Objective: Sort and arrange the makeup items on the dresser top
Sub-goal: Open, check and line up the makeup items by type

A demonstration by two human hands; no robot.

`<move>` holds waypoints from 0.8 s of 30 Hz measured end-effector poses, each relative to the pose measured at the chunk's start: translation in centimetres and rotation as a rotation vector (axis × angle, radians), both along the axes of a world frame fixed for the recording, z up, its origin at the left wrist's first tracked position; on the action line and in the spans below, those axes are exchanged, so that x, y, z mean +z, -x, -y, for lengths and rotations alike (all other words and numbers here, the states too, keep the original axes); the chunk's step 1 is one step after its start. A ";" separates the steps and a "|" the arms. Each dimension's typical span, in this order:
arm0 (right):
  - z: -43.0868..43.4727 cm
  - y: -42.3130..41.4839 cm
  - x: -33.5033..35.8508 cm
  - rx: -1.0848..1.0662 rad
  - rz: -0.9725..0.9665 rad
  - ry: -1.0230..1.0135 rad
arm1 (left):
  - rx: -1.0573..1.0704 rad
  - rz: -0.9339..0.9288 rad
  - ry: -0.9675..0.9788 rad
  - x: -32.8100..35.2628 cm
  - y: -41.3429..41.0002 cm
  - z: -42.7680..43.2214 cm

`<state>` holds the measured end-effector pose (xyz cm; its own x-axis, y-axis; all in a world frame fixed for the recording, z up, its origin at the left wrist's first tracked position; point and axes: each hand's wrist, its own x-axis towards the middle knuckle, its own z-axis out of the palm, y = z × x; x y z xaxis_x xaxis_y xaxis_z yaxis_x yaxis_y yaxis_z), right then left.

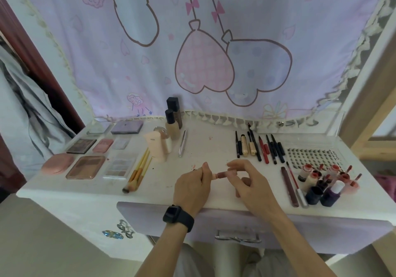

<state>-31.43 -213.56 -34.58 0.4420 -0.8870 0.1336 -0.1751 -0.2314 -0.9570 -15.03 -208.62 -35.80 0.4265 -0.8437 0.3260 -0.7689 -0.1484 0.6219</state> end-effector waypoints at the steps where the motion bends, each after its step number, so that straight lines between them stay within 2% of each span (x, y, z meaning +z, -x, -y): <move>1: 0.1 -0.1 0.1 -0.011 -0.019 -0.012 | -0.004 -0.024 0.009 0.0 0.0 0.0; 5: 0.2 -0.4 -0.1 -0.057 -0.068 0.003 | -0.037 -0.186 0.027 -0.1 -0.4 0.0; 10: 0.6 0.0 0.0 -0.099 0.137 -0.112 | -0.181 -0.375 0.056 0.9 -1.1 -0.6; 14: 0.6 0.0 0.4 -0.097 0.146 -0.114 | -0.176 -0.518 0.035 1.6 -1.7 -0.7; 20: 0.8 -0.2 0.5 -0.086 0.092 -0.113 | -0.210 -0.584 0.001 2.0 -1.9 -0.8; 24: 0.7 0.3 0.0 -0.065 0.160 -0.091 | -0.214 -0.618 0.010 2.1 -1.9 -0.8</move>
<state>-31.71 -214.29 -34.55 0.3634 -0.9244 0.1159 -0.0309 -0.1362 -0.9902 -13.09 -207.78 -33.70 0.3605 -0.9290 0.0830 -0.2816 -0.0236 0.9592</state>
